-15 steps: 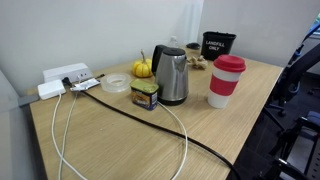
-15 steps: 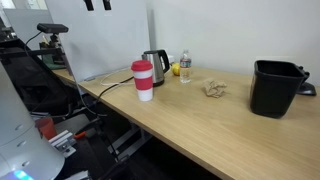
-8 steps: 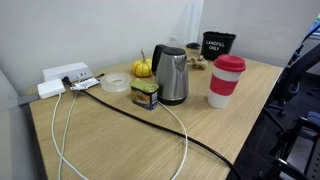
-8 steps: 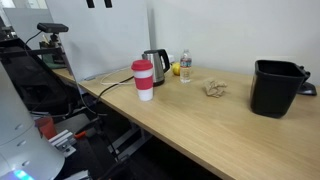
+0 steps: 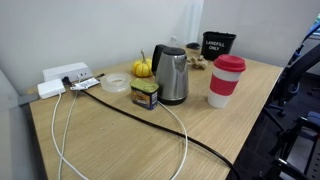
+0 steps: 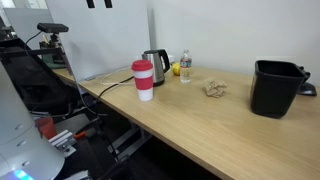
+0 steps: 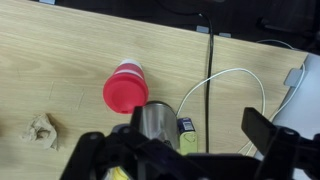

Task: Push the button to open the kettle lid

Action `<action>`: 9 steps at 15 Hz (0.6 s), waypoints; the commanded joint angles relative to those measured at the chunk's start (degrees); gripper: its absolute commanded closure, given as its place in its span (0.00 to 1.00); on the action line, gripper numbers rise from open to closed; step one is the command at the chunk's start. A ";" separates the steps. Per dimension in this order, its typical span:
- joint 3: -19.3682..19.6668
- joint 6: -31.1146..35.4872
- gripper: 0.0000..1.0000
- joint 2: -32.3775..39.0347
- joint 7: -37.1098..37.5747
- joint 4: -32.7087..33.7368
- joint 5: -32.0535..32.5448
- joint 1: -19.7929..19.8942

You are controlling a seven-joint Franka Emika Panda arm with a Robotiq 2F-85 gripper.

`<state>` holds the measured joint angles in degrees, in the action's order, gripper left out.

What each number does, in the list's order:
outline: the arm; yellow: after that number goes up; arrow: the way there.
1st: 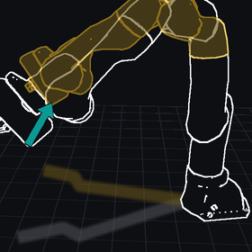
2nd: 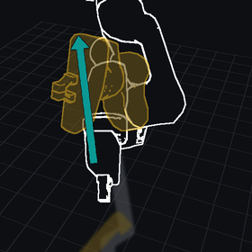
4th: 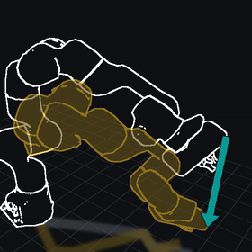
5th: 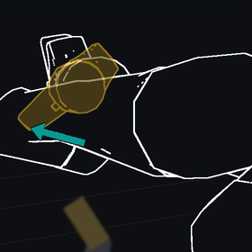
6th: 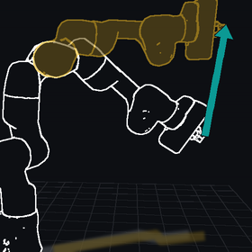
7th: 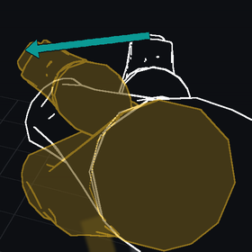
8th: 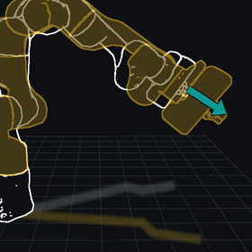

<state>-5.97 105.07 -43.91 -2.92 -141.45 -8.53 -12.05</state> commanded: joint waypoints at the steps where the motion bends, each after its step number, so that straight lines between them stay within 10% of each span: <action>1: -0.68 -0.14 0.00 2.27 0.46 1.54 -0.70 0.48; 9: -6.10 12.94 0.00 16.48 12.56 6.83 1.69 2.64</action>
<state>-9.91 114.56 -33.00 5.76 -137.92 -8.24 -11.49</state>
